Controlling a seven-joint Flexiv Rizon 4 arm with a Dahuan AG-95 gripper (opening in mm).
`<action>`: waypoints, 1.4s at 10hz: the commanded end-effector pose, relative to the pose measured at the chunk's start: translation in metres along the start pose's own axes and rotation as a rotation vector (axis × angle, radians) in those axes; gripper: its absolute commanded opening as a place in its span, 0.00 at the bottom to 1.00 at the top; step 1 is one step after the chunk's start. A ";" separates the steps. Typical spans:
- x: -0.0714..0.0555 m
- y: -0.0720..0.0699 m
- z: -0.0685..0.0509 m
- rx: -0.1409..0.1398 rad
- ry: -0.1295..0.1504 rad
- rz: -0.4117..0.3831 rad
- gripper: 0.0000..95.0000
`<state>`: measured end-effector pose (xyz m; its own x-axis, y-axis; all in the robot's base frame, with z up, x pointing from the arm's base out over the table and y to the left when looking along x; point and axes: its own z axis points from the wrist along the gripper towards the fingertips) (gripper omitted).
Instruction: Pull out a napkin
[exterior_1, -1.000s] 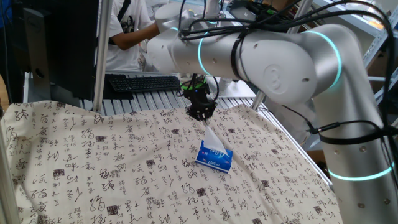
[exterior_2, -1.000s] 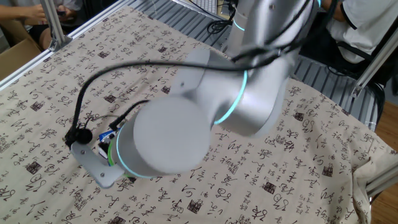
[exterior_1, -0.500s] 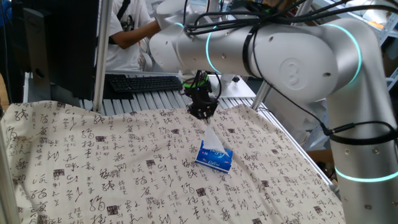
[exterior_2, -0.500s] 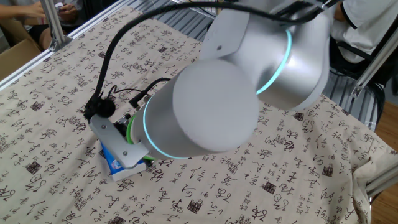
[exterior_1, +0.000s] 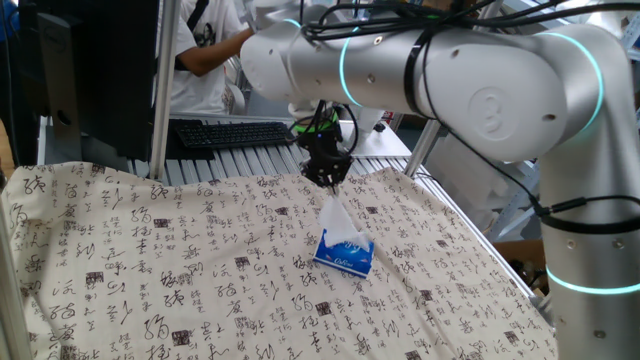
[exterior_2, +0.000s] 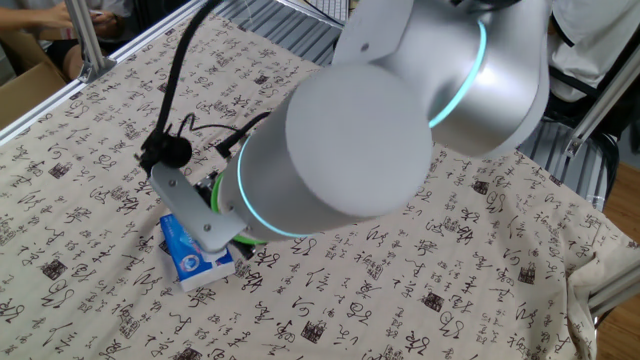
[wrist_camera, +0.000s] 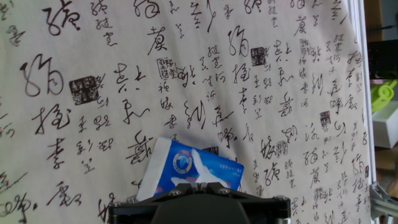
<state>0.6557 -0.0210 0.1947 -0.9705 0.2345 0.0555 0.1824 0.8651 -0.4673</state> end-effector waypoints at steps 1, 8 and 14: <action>0.003 -0.002 -0.006 -0.007 0.005 0.001 0.00; 0.028 -0.023 -0.024 -0.111 0.027 0.013 0.00; 0.050 -0.043 -0.023 -0.291 0.084 0.056 0.00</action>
<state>0.6067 -0.0338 0.2375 -0.9476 0.2996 0.1111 0.2689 0.9355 -0.2292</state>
